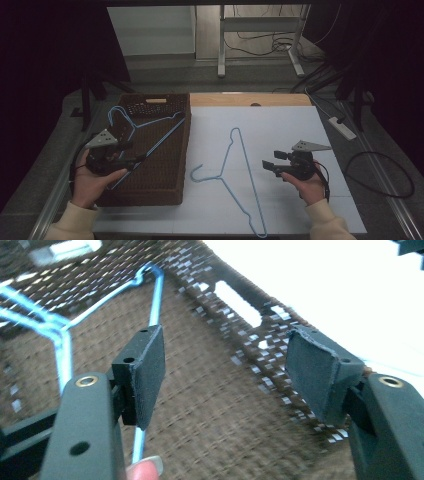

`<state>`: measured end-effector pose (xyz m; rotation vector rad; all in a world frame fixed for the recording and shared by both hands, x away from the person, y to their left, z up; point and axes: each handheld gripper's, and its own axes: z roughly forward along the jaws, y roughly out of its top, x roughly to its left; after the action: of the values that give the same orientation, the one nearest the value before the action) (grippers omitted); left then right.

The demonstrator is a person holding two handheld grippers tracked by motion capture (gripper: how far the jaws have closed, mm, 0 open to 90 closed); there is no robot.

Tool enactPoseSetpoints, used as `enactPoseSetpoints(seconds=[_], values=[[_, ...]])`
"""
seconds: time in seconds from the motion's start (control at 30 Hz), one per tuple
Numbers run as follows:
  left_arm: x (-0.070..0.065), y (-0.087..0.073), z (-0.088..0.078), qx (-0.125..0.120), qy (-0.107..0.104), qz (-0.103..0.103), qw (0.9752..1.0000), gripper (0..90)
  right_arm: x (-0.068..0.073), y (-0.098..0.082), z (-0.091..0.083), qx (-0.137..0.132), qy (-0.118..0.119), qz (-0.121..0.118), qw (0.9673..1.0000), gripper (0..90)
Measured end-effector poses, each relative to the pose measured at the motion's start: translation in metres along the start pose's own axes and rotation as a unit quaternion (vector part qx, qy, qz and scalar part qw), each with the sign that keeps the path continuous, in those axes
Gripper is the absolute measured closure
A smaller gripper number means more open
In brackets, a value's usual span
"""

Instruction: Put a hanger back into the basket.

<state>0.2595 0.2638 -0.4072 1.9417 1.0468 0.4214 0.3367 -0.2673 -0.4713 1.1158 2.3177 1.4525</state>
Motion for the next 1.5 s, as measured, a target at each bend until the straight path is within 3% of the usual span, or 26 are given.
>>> enactPoseSetpoints(seconds=[0.2,0.33,0.63,0.97,1.3,1.5], values=[[-0.028,0.000,-0.001,-0.023,-0.022,0.019,0.9993,31.1,0.000,-0.001,0.000,0.001,-0.003,-0.007,1.0000,28.8],[-0.039,-0.004,0.003,-0.036,-0.032,0.024,0.9985,30.7,-0.001,-0.001,-0.001,0.001,-0.003,-0.009,1.0000,28.7],[-0.043,-0.015,0.014,-0.050,-0.047,0.003,0.9977,30.5,0.001,-0.002,-0.005,-0.003,0.001,-0.018,0.9998,28.7],[-0.050,-0.022,0.015,-0.055,-0.041,0.009,0.9976,30.6,0.004,-0.003,-0.007,0.000,-0.002,-0.038,0.9993,28.8],[-0.051,-0.023,0.019,-0.053,-0.037,0.010,0.9979,30.1,0.004,0.000,0.001,0.016,-0.029,-0.059,0.9977,34.8],[-0.053,-0.025,0.020,-0.050,-0.038,0.014,0.9979,29.9,0.008,0.006,0.016,0.038,-0.027,-0.067,0.9967,37.3]])
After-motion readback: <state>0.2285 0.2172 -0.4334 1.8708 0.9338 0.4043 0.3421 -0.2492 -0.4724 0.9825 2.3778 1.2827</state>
